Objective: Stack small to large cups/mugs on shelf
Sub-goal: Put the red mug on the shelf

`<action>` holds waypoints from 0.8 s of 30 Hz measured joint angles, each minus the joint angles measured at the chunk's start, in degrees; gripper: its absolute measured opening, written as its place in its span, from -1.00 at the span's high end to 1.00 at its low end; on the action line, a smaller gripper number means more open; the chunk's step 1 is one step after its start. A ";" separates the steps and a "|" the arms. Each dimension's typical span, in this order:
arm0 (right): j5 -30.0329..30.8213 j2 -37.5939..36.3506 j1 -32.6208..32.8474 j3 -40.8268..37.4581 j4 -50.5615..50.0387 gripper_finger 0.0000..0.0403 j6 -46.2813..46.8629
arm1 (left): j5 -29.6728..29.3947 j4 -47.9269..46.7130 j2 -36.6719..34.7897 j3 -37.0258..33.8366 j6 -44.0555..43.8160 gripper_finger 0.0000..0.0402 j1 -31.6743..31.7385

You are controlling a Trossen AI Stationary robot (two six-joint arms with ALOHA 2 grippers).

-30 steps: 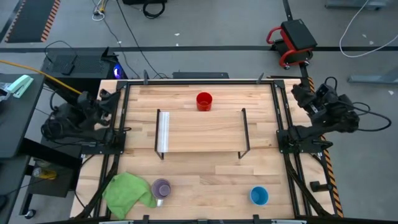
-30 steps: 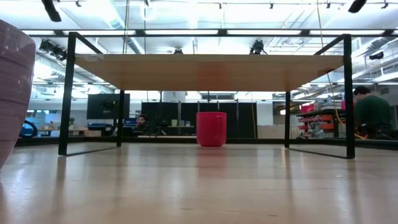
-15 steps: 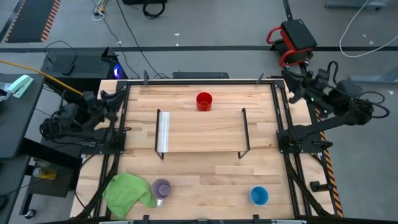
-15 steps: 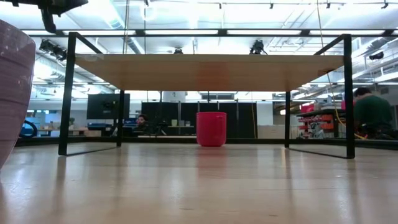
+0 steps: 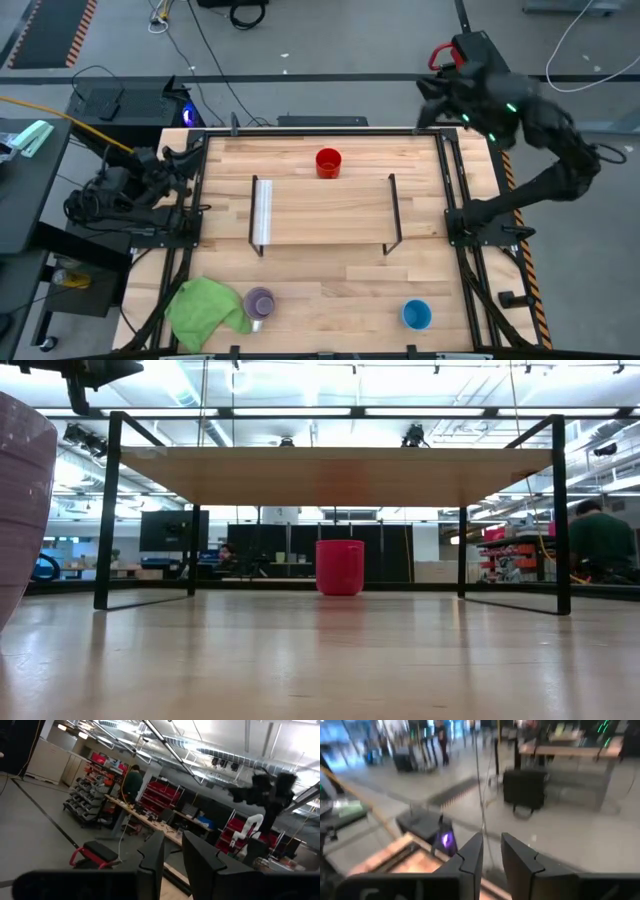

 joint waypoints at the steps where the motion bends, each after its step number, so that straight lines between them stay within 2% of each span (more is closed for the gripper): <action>1: -4.22 2.40 -2.83 3.28 -2.44 0.62 1.01 | 0.01 -0.21 0.00 0.00 -0.21 0.63 0.00; 5: -20.23 11.75 -14.75 15.03 -11.04 0.63 2.82 | 0.03 -1.92 0.00 0.00 -1.81 0.63 0.00; 9: -31.34 20.31 -23.40 23.04 -18.05 0.63 4.49 | 0.03 -4.04 0.00 0.00 -3.85 0.60 0.00; 12: -41.80 25.93 -28.42 26.12 -21.90 0.63 5.75 | 0.04 -5.96 0.00 0.00 -5.78 0.59 -0.01; 16: -54.73 32.26 -32.47 26.38 -22.64 0.63 7.26 | 0.04 -7.52 0.00 0.00 -6.50 0.61 0.00; 19: -57.54 36.09 -33.25 26.37 -22.75 0.63 7.32 | 0.04 -7.91 0.00 0.00 -7.23 0.63 0.00; 24: -54.44 40.32 -30.82 26.37 -24.59 0.64 6.62 | 0.04 -9.88 0.00 0.00 -9.72 0.63 0.00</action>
